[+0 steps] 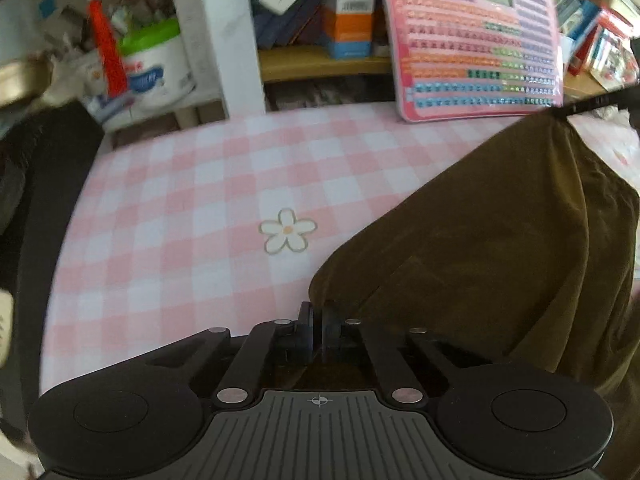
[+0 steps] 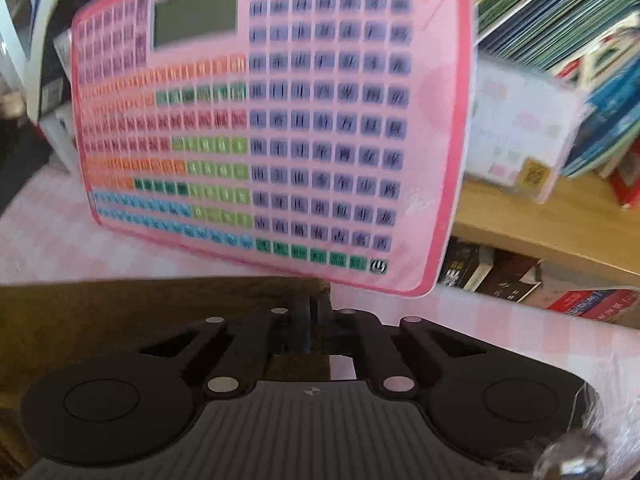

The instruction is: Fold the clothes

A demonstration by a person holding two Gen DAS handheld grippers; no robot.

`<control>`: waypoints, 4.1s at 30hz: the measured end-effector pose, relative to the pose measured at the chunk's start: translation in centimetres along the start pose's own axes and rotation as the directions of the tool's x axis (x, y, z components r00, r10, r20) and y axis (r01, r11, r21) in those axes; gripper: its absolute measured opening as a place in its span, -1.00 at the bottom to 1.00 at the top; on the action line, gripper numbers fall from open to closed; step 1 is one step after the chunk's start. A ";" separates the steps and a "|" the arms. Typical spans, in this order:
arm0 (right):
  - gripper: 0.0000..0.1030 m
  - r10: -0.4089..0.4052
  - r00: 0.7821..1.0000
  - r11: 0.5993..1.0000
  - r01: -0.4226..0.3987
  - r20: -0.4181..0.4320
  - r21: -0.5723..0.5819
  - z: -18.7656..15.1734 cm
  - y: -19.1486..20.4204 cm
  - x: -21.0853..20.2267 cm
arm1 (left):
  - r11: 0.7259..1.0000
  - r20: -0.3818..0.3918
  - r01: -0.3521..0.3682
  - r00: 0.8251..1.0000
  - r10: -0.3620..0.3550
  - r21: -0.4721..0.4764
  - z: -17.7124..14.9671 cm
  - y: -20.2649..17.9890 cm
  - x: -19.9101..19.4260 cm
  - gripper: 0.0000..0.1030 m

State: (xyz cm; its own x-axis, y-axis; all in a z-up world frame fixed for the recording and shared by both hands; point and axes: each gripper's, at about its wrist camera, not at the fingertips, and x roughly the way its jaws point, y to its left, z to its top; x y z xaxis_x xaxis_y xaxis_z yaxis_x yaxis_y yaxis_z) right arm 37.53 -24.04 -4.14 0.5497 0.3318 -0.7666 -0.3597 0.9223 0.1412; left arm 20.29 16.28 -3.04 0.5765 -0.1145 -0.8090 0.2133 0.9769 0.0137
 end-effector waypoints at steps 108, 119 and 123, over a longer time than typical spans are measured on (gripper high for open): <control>-0.84 -0.308 0.951 0.587 0.175 0.018 0.790 -35.0 8.4 -31.1 | 0.468 0.181 0.264 0.960 -0.215 -0.843 -23.7 0.4 -14.5 -0.72; -0.46 -0.450 0.890 0.599 0.360 -0.070 0.715 -35.0 11.0 -31.6 | 0.431 0.158 0.232 0.967 -0.202 -0.872 -25.3 2.0 -16.2 0.10; -0.41 -0.500 0.862 0.627 0.425 -0.082 0.652 -34.4 11.8 -31.1 | 0.338 0.189 0.247 0.962 -0.197 -0.908 -25.5 1.9 -15.1 0.23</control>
State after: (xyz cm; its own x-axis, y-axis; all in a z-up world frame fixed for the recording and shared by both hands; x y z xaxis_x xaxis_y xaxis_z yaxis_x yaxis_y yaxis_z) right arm -9.80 -30.29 -0.17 0.5923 -0.1910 -0.7827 0.5000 0.8489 0.1712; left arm -8.13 24.51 -5.74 0.6615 -0.3367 -0.6701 -0.5018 0.4654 -0.7292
